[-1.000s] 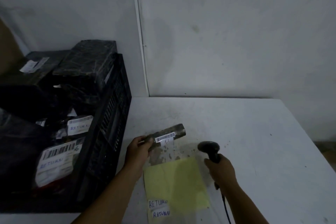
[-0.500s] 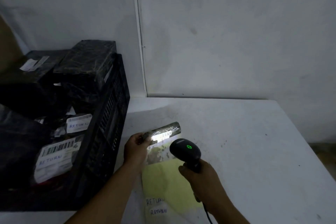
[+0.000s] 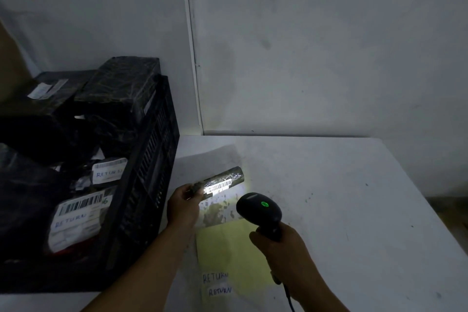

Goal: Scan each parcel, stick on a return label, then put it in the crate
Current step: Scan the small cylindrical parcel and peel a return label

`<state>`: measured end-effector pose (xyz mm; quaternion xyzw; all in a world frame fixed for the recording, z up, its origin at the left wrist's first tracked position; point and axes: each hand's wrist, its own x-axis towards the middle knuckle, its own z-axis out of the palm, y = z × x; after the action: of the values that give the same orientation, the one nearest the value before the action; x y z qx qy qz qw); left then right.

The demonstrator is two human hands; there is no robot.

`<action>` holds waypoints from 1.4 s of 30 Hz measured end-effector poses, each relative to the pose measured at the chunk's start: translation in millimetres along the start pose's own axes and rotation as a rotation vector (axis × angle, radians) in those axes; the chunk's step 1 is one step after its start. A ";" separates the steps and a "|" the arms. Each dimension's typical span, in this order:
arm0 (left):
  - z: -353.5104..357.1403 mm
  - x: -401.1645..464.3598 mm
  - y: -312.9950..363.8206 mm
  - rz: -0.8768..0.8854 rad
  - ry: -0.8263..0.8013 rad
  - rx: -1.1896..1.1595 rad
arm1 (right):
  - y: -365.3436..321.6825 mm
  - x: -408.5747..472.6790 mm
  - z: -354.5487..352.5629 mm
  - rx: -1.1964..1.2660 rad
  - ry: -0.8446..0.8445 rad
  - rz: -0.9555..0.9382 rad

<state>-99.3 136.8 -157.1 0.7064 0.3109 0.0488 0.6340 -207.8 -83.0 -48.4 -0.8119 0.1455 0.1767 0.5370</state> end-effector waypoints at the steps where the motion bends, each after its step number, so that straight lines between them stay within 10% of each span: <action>1: -0.4 0.4 0.0 -0.015 -0.004 0.001 | 0.5 -0.1 -0.4 0.000 0.001 0.003; 42: 12.9 -3.5 -28.0 -0.070 -0.067 0.400 | 110.8 119.9 -29.5 -0.362 0.414 0.185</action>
<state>-106.7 123.9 -184.4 0.8081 0.3176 -0.0596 0.4925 -143.9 -158.0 -181.9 -0.8966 0.2913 0.0786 0.3240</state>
